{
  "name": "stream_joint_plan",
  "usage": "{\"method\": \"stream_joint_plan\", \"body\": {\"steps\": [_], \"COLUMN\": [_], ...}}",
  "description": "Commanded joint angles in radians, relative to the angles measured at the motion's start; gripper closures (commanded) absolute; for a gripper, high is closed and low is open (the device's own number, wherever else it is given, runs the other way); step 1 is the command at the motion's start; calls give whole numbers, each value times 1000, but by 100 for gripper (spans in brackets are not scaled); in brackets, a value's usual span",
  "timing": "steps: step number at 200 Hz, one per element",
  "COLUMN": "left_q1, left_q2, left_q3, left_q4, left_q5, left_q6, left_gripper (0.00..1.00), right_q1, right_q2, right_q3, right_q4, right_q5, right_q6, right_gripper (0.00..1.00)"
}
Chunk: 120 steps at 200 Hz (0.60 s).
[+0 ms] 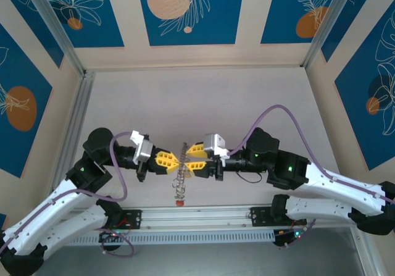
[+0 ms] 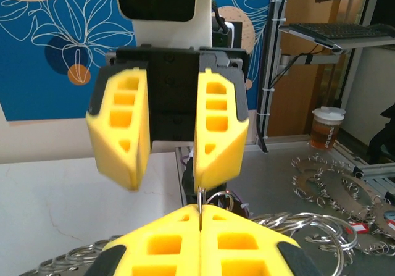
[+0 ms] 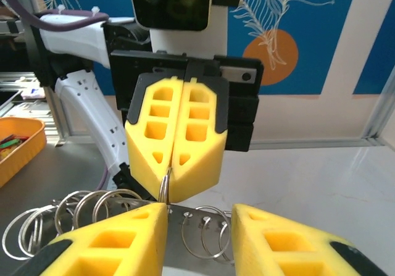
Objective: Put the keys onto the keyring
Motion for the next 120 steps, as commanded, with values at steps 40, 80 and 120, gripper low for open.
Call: {"method": "stream_joint_plan", "body": {"steps": [40, 80, 120], "left_q1": [-20, -23, -24], "left_q2": [-14, -17, -21], "left_q3": [-19, -24, -33], "left_q4": [52, 67, 82], "left_q5": [-51, -50, -44], "left_q6": [29, 26, 23], "left_gripper": [100, 100, 100], "right_q1": [3, 2, -13], "right_q2": [-12, 8, 26], "right_q3": [11, 6, -10], "right_q4": [10, 14, 30], "right_q5": [-73, -51, -32], "right_q6": [13, 18, 32], "right_gripper": [70, 73, 76]}}
